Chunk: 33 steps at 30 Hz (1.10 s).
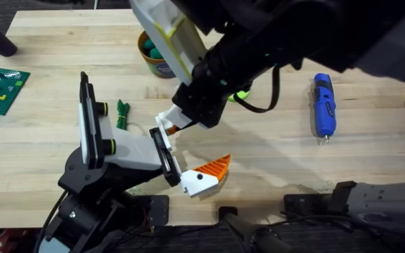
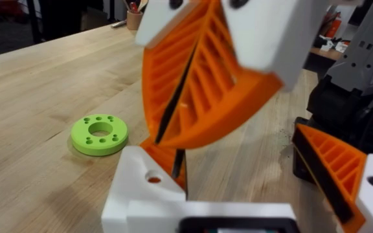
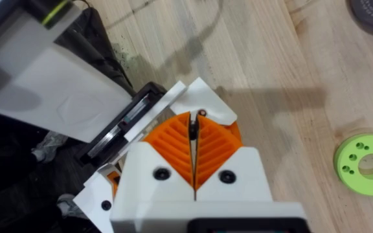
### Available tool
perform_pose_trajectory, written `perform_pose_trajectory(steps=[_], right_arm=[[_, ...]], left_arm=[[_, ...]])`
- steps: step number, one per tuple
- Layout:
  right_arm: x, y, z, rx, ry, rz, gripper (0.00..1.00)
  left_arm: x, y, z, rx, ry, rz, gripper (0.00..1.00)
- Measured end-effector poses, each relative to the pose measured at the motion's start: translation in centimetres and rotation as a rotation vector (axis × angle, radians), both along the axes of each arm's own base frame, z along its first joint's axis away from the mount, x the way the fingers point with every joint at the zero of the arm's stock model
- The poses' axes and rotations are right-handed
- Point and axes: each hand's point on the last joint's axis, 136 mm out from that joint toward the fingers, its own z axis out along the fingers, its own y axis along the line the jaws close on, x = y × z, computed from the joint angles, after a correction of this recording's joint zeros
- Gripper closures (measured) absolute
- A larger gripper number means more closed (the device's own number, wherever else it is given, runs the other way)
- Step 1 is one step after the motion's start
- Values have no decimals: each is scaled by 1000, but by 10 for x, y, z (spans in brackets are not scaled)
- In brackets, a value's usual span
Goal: Pick up the gripper from the table and insert it into the empty holder that is missing its gripper. Then pick up a screw, insert it into the mounting hole, and use the screwdriver to tighten it. Finally, clean up the table by picking up the vegetable and placing it into the bucket.
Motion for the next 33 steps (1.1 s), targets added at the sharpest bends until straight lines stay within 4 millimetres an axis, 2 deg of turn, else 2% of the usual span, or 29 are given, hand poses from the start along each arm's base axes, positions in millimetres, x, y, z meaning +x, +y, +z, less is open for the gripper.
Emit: perform_pose_trajectory(steps=[3, 33], right_arm=[[-1, -1, -4, -15, 11, 0, 991], [5, 7, 1, 20, -19, 6, 991]], left_arm=[[0, 0, 0, -1, 0, 0, 13], [0, 0, 0, 0, 0, 0, 13]])
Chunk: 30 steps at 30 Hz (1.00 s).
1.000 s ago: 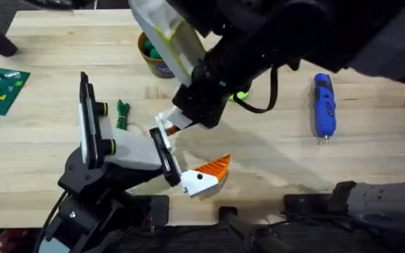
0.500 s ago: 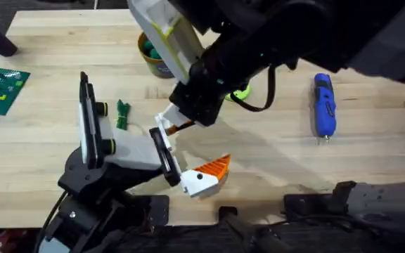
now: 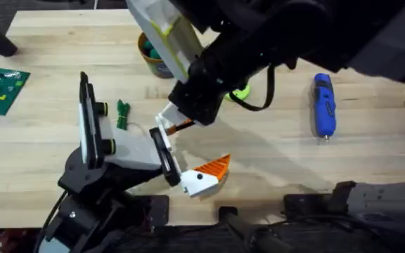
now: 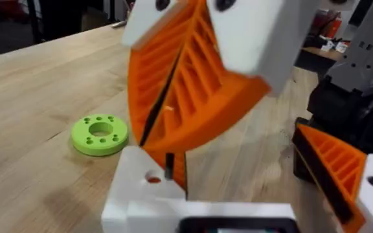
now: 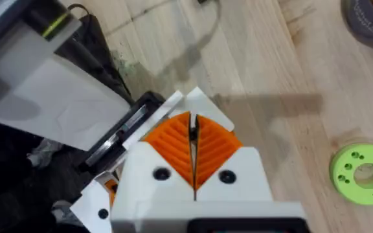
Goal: Pick up the gripper from the table and insert it into the empty holder that is missing its gripper. Then pick up a screw, insert it into the mounting hole, and use the screwdriver to tighten it. Finally, clean up the table by picking up the vegetable and placing it into the bucket.
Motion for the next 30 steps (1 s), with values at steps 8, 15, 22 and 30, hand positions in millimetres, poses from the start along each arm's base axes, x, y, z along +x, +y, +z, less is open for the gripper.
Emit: perform_pose_trajectory(steps=[8, 15, 22, 30], right_arm=[[2, 3, 7, 18, -17, 5, 991], [5, -1, 5, -4, -32, -3, 991], [8, -4, 3, -21, -48, -12, 991], [3, -1, 4, -4, -28, 3, 991]], left_arm=[[0, 0, 0, 0, 0, 0, 13], [0, 0, 0, 0, 0, 0, 14], [0, 0, 0, 0, 0, 0, 14], [0, 0, 0, 0, 0, 0, 15]])
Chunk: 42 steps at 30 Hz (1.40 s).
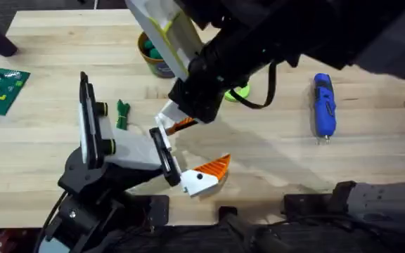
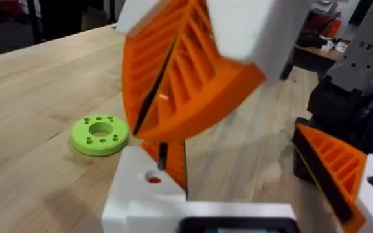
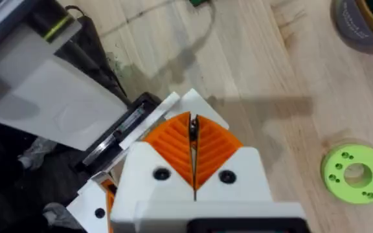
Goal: Pick up the gripper from the table and insert it into the empty holder that is missing its gripper. Then pick up a screw, insert it into the mounting hole, and use the screwdriver to tighten it. Finally, clean up the table by picking up the vegetable and placing it into the bucket.
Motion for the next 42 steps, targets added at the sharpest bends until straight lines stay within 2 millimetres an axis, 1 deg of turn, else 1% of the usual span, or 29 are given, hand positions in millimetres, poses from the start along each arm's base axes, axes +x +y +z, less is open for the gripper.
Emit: perform_pose_trajectory(steps=[16, 25, 36, 42], right_arm=[[-1, 1, 0, 2, 3, 5, 991], [0, 3, -8, -13, 17, 7, 991], [0, 2, -9, -19, 21, 7, 991], [2, 6, -13, -28, 28, 7, 991]], left_arm=[[0, 0, 0, 0, 0, 0, 14], [0, 0, 0, 0, 0, 0, 15], [0, 0, 0, 0, 0, 0, 15], [0, 0, 0, -6, 16, 0, 14]])
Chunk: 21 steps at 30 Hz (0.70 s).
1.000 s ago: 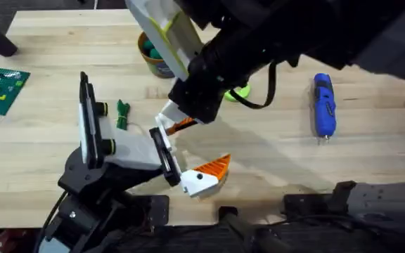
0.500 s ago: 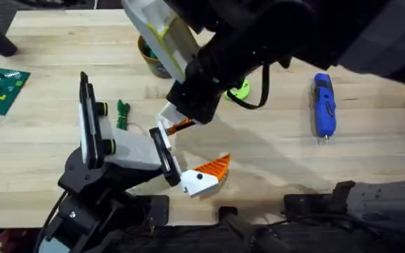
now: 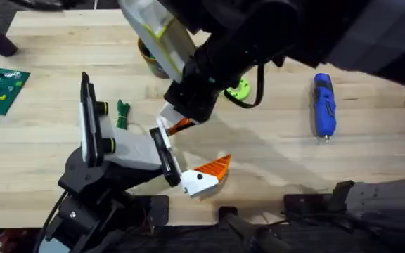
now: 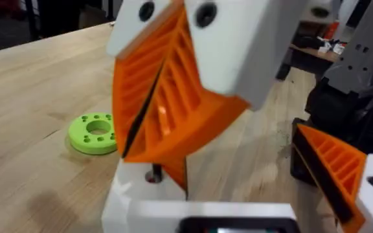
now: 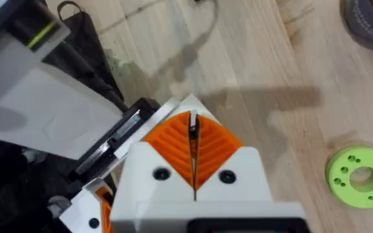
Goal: Pick up the gripper from the table and insert it into the empty holder that is missing its gripper. Then pick up a screw, insert it into the mounting hole, and use the screwdriver to tighten it. Finally, clean up the table by picking up the vegetable and placing it into the bucket.
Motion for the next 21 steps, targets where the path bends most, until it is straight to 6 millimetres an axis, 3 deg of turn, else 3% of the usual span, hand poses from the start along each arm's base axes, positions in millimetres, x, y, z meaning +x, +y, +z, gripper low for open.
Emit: perform_pose_trajectory(steps=[21], right_arm=[[-1, -4, -4, -31, 20, -5, 991]], left_arm=[[-2, -1, 0, -7, 17, -10, 14]])
